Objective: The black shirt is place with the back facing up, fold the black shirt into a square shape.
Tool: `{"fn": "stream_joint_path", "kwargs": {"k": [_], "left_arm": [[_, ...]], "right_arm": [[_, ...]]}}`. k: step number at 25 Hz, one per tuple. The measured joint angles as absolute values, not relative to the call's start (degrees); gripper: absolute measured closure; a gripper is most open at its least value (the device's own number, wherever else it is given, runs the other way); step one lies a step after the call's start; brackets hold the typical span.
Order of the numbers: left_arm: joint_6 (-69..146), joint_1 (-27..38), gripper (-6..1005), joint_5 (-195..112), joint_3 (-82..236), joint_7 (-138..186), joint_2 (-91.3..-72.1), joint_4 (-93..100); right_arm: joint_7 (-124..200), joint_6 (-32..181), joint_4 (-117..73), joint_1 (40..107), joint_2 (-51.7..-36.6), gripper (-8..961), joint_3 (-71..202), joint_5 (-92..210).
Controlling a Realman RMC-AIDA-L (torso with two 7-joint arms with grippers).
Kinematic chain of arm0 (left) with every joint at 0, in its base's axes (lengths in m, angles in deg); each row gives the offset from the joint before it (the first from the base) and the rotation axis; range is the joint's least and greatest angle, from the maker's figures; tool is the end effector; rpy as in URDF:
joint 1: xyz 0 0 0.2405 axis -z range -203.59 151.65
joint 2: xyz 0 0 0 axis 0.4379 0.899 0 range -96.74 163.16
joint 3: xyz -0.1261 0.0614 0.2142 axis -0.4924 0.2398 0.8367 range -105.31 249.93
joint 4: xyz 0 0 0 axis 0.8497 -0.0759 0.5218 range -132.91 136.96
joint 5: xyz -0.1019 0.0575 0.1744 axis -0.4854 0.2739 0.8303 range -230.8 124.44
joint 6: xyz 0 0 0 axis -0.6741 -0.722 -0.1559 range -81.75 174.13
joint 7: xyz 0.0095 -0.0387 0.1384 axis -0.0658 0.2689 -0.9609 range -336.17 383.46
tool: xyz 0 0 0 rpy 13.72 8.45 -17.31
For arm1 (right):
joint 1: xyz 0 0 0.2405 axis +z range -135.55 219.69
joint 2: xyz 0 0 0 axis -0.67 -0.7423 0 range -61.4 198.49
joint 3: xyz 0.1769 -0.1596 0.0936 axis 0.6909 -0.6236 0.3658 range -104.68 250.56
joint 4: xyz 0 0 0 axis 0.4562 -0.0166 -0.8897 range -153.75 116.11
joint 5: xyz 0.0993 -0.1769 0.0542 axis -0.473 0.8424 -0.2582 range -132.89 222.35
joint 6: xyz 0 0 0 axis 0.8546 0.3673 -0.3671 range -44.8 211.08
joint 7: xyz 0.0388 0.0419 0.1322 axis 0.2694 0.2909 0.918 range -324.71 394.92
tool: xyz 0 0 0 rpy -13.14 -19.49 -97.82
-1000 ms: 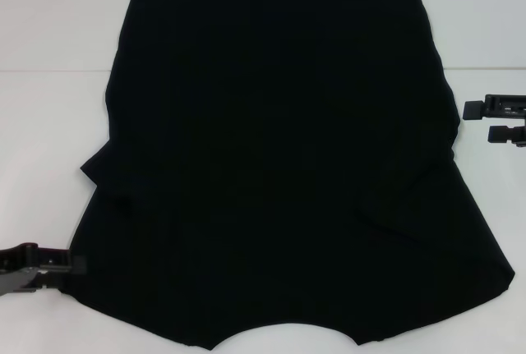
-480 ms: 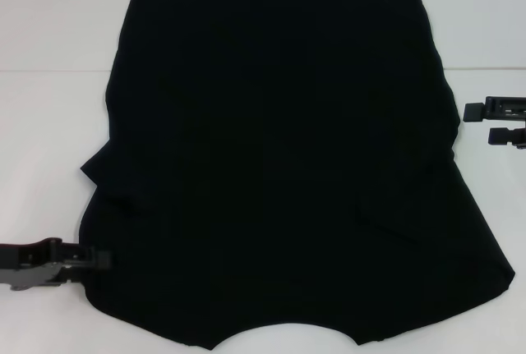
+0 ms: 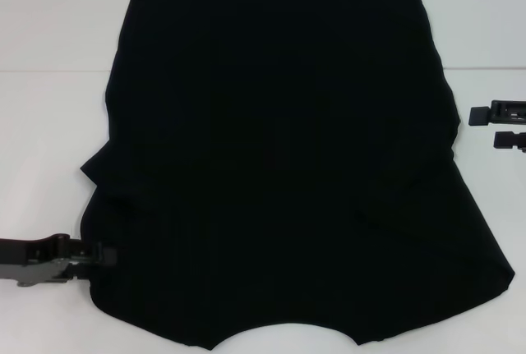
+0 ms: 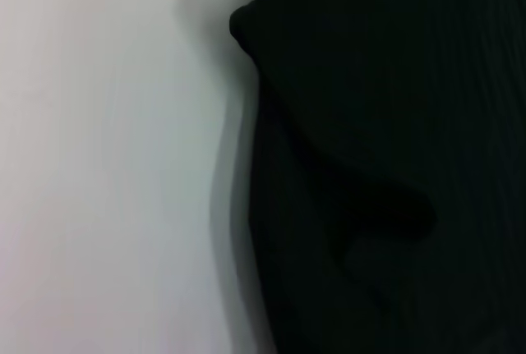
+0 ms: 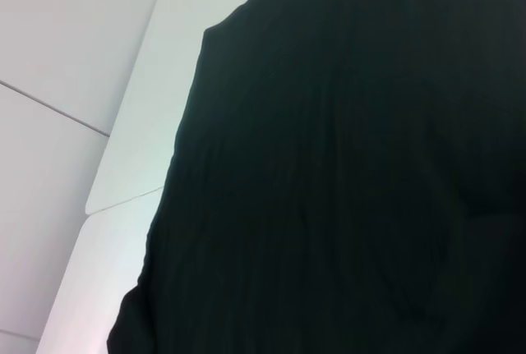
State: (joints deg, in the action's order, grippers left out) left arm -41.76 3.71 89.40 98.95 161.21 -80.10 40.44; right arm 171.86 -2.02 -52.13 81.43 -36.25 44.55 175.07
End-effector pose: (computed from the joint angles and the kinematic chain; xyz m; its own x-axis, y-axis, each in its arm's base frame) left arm -0.3470 0.3105 0.0445 -0.0050 0.9486 0.3165 1.0000 0.0055 -0.0006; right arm 0.2913 0.3907 0.1021 0.1469 -0.8648 -0.4801 -0.9825 -0.1838 0.0304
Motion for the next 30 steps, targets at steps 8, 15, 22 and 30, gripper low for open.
{"fn": "stream_joint_path", "kwargs": {"k": [8, 15, 22, 30], "left_arm": [[-42.28, 2.69, 433, 89.52, 99.01, 161.43, -79.80, 40.74], [-41.78, 3.01, 433, 90.02, 99.38, 161.69, -79.86, 40.48], [-41.87, 3.13, 522, 90.41, 99.03, 162.11, -80.30, 41.82], [-41.77, 3.25, 718, 90.69, 99.29, 162.17, -80.10, 41.32]], "right_arm": [[171.86, -2.02, -52.13, 81.35, -36.22, 9, 44.55, 175.07], [171.86, -2.02, -52.13, 81.36, -36.22, 9, 44.55, 175.07], [171.86, -2.24, -52.13, 81.41, -36.13, 8, 44.63, 175.07], [171.86, -2.63, -52.13, 81.37, -36.13, 32, 44.73, 175.07]]}}
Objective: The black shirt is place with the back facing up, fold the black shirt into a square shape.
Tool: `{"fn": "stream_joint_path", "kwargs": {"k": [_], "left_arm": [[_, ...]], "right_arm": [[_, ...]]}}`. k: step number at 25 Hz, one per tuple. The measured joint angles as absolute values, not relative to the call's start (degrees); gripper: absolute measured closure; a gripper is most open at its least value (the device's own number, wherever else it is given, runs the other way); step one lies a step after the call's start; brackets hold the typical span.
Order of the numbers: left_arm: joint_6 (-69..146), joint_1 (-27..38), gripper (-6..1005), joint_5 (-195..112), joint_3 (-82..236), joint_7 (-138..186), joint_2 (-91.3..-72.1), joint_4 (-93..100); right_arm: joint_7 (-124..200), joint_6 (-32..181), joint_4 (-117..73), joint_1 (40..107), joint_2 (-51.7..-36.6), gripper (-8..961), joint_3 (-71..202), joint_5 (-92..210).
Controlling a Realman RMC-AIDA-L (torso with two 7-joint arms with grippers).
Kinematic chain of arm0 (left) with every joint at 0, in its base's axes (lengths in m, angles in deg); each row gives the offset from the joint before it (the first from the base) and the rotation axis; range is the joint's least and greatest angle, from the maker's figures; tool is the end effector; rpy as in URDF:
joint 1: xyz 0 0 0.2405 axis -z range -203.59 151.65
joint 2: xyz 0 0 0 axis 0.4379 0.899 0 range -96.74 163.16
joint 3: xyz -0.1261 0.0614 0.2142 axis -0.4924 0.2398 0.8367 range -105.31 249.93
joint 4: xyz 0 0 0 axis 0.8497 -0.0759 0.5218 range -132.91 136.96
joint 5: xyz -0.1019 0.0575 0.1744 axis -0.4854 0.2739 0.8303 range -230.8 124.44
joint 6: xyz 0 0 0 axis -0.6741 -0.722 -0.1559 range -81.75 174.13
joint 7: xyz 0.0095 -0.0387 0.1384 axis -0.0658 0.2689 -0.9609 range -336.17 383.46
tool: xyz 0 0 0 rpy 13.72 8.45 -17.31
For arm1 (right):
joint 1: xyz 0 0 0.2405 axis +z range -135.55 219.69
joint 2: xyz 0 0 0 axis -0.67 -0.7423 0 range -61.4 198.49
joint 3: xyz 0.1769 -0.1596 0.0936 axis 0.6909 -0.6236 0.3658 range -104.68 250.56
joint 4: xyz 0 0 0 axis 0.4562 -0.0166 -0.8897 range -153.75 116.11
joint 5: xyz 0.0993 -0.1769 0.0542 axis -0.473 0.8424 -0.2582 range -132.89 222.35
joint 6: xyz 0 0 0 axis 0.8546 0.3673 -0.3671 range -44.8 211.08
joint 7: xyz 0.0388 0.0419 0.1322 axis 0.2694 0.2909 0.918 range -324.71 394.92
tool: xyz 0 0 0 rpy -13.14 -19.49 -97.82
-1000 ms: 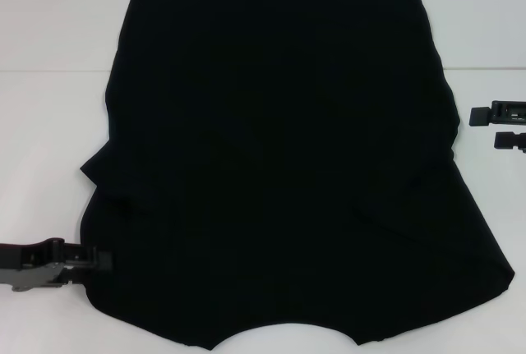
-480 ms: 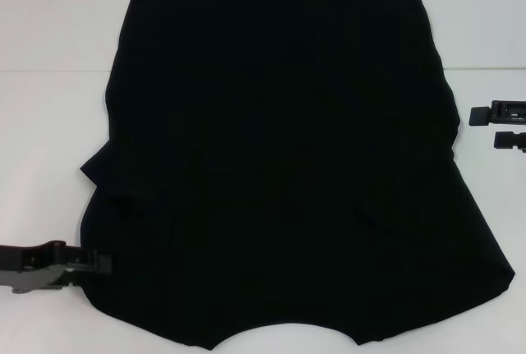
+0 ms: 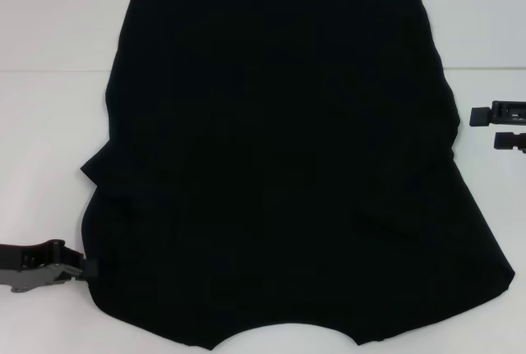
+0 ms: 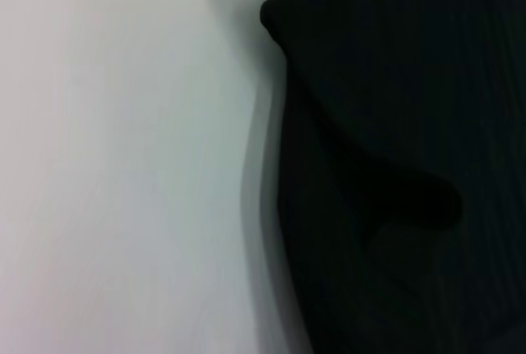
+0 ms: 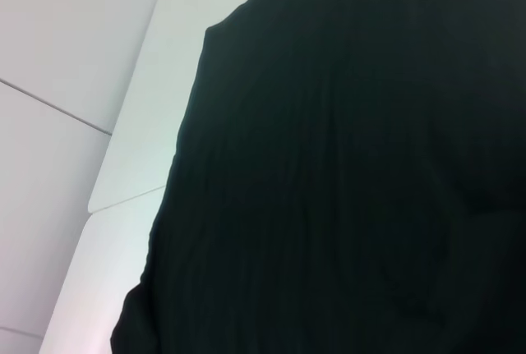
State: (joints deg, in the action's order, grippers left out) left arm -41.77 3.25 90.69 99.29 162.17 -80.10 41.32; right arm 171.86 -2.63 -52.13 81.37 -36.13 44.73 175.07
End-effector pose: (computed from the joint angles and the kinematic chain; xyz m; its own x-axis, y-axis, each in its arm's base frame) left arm -0.3514 0.3073 0.0467 -0.0165 0.9517 0.3066 0.9994 0.0252 -0.0246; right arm 0.2911 0.3895 0.1029 0.1461 -0.8670 -0.4765 -0.9820 -0.1855 0.0364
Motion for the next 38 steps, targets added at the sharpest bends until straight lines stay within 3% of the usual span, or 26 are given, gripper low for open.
{"fn": "stream_joint_path", "kwargs": {"k": [6, 9, 15, 23, 30, 38], "left_arm": [[-41.99, 3.23, 848, 90.81, 99.32, 162.01, -80.04, 41.21], [-43.71, 3.21, 971, 89.66, 98.88, 161.27, -79.68, 41.05], [-47.47, 3.35, 970, 85.88, 98.09, 159.52, -77.98, 38.73], [-46.11, 4.15, 971, 85.78, 98.11, 159.61, -77.88, 38.10], [-44.10, 5.48, 971, 86.14, 98.30, 159.63, -77.60, 36.13], [-43.54, 5.54, 970, 86.04, 98.15, 159.49, -77.53, 35.95]], "right_arm": [[171.86, -3.01, -52.13, 81.42, -36.13, 53, 44.73, 175.07], [171.76, -3.46, -52.18, 81.40, -36.02, 63, 44.43, 175.14], [171.26, -7.49, -53.06, 81.00, -35.01, 84, 44.04, 179.84], [171.29, -14.26, -56.16, 79.12, -34.67, 112, 44.02, 188.57], [169.75, -13.60, -56.47, 79.07, -36.38, 136, 44.03, 195.27], [170.19, -11.32, -56.06, 78.98, -37.11, 164, 44.03, 195.86]]}}
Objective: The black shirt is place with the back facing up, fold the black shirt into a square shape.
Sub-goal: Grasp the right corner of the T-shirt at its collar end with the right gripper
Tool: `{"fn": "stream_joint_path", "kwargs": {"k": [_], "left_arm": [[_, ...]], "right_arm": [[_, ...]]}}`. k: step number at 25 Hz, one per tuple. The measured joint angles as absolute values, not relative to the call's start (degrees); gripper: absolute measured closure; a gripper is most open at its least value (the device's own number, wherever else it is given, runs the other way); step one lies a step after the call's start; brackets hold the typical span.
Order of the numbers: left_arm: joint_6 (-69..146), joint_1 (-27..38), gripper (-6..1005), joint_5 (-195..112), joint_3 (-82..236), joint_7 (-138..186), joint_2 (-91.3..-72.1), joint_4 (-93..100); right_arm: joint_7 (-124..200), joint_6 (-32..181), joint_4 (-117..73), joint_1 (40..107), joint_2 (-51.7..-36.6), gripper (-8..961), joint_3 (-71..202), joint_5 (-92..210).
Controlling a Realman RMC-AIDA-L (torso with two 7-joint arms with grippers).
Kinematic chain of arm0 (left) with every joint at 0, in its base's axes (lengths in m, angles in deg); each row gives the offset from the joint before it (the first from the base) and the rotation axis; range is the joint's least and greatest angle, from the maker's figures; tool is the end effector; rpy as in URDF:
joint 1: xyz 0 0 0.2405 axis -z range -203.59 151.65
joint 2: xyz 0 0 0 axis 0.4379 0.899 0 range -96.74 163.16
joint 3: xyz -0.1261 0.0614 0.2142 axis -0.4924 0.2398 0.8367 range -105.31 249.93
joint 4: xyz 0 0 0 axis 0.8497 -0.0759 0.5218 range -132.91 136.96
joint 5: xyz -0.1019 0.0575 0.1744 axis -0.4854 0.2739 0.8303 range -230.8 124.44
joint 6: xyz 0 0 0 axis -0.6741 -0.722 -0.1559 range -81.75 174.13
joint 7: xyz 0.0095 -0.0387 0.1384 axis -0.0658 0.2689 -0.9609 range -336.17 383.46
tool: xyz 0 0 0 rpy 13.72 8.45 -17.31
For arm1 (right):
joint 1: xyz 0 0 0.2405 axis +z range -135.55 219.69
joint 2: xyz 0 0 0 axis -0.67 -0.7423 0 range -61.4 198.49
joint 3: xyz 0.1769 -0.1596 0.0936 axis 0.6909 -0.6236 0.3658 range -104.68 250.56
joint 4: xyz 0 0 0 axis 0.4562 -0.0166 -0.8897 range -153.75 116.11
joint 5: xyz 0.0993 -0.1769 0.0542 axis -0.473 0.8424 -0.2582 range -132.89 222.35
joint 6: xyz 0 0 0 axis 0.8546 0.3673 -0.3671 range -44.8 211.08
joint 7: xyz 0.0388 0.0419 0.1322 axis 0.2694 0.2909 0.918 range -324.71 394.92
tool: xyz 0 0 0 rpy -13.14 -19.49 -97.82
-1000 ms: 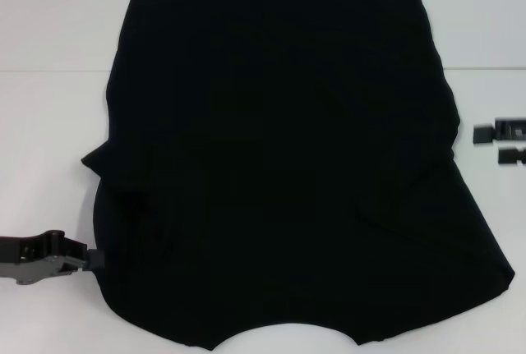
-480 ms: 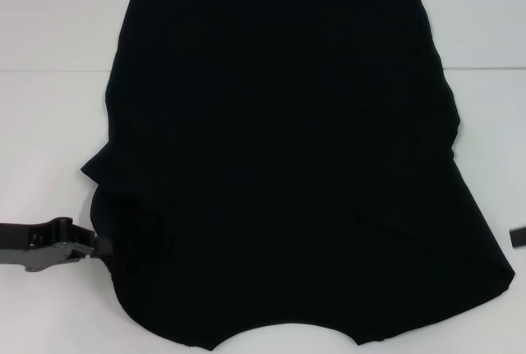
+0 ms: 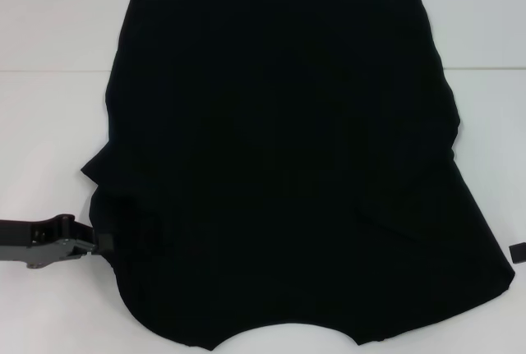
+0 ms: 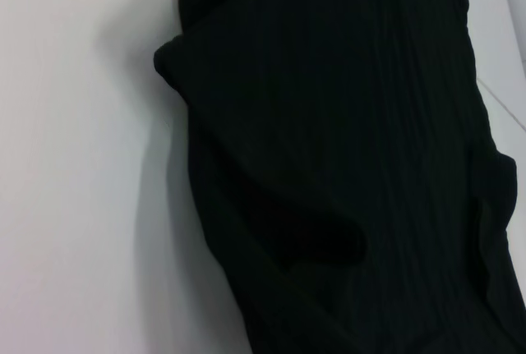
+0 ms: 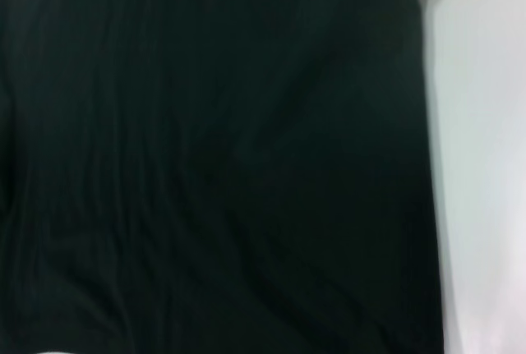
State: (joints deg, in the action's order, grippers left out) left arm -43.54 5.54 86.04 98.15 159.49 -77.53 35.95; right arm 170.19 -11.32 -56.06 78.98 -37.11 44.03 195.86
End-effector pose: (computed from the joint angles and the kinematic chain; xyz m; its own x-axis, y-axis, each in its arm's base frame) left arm -0.3366 0.3195 0.0508 0.0110 0.9467 0.3220 0.9967 -0.0363 0.0728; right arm 0.3318 0.3373 0.0929 0.1770 -0.9723 -0.1524 -0.9754 -0.1527 -0.1589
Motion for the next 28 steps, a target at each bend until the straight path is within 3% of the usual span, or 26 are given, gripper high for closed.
{"fn": "stream_joint_path", "kwargs": {"k": [5, 11, 28], "left_arm": [[-43.35, 5.43, 970, 85.88, 98.14, 159.46, -77.53, 35.95], [-43.35, 5.39, 970, 85.75, 98.15, 159.44, -77.53, 35.95], [-43.18, 5.59, 965, 85.68, 98.15, 159.50, -77.70, 35.95]], "right_arm": [[170.49, -8.74, -55.95, 79.26, -38.31, 363, 42.91, 195.95], [171.91, -6.30, -55.83, 79.65, -39.33, 456, 39.59, 195.99], [172.04, -4.88, -55.82, 80.21, -40.10, 455, 38.22, 197.62]]}}
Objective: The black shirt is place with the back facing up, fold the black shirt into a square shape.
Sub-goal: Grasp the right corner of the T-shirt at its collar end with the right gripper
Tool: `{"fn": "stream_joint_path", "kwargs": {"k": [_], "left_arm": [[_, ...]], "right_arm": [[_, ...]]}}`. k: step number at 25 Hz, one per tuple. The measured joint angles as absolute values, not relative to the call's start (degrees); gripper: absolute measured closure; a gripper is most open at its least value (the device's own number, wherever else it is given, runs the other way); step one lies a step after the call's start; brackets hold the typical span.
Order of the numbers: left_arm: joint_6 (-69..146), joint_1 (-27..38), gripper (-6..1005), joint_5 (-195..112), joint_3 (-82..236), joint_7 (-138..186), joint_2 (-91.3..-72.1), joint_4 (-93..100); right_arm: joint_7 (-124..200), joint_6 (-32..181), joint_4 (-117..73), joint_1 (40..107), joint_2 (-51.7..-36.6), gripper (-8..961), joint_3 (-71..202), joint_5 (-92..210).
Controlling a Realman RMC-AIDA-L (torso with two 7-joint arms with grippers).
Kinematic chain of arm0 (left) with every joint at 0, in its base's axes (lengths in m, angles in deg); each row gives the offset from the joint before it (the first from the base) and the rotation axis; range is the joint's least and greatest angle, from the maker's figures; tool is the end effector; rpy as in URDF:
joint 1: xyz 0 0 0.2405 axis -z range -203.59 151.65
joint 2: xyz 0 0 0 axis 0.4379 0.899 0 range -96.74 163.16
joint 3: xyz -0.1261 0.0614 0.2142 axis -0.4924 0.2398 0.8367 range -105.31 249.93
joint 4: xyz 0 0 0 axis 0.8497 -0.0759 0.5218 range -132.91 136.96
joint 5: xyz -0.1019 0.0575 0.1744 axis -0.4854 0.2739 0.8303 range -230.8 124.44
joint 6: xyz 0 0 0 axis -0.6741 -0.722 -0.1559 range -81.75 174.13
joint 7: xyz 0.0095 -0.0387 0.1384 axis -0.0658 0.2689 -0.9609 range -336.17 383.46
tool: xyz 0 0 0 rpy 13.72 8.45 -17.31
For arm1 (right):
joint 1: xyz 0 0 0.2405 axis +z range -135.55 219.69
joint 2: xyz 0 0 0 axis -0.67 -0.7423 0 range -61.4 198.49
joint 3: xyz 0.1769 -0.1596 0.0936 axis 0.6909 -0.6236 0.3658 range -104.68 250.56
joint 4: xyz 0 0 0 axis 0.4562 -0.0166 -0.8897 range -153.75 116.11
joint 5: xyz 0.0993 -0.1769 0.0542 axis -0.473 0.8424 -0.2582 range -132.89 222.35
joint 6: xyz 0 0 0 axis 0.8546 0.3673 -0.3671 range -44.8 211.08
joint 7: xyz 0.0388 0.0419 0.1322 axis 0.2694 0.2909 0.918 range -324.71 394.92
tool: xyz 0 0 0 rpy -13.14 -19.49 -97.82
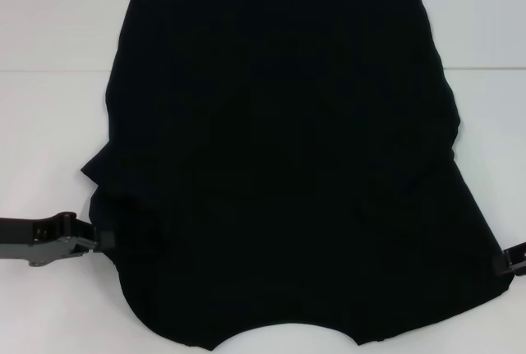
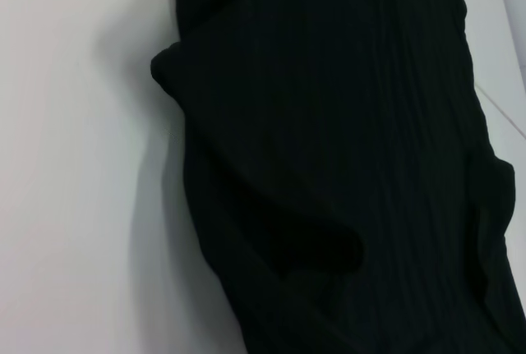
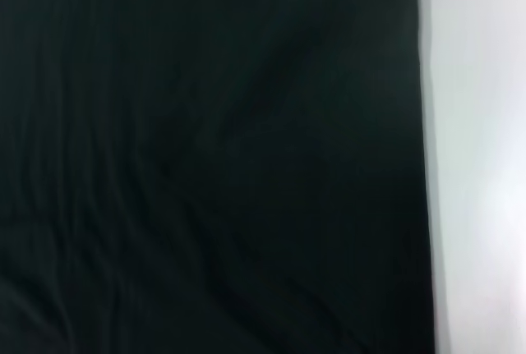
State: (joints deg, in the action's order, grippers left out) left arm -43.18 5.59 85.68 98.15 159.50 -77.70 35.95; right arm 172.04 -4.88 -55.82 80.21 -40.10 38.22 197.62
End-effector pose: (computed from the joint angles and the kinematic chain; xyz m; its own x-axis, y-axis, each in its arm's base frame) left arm -0.3358 0.3207 0.0499 0.0100 0.9443 0.3289 0.9965 -0.0369 0.0756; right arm 0.3295 0.3469 0.0648 0.2057 -0.9729 -0.1056 -0.9528 -0.1744 -0.2484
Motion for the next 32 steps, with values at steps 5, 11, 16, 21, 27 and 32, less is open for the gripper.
{"fn": "stream_joint_path", "kwargs": {"k": [5, 11, 16, 21, 27, 32], "left_arm": [[-43.10, 5.57, 962, 85.68, 98.15, 159.58, -77.79, 35.95], [-42.95, 5.52, 959, 85.69, 98.15, 159.65, -77.80, 35.95], [-42.67, 5.50, 957, 85.68, 98.15, 159.67, -77.80, 35.95], [-42.63, 5.50, 954, 85.69, 98.16, 159.66, -77.76, 35.95], [-42.57, 5.50, 951, 85.69, 98.16, 159.50, -77.73, 35.95], [-42.49, 5.50, 948, 85.69, 98.15, 159.48, -77.80, 35.95]], "right_arm": [[172.04, -4.28, -55.82, 80.98, -40.92, 455, 38.23, 198.76], [172.04, -4.27, -55.58, 81.63, -41.34, 455, 38.23, 198.81], [172.04, -4.11, -55.11, 82.43, -42.04, 456, 37.79, 198.98], [172.04, -4.10, -55.11, 82.94, -42.84, 456, 36.81, 198.97], [172.04, -4.41, -55.11, 83.49, -43.35, 455, 36.94, 198.62], [172.04, -4.77, -55.12, 84.37, -43.84, 455, 36.78, 198.63]]}}
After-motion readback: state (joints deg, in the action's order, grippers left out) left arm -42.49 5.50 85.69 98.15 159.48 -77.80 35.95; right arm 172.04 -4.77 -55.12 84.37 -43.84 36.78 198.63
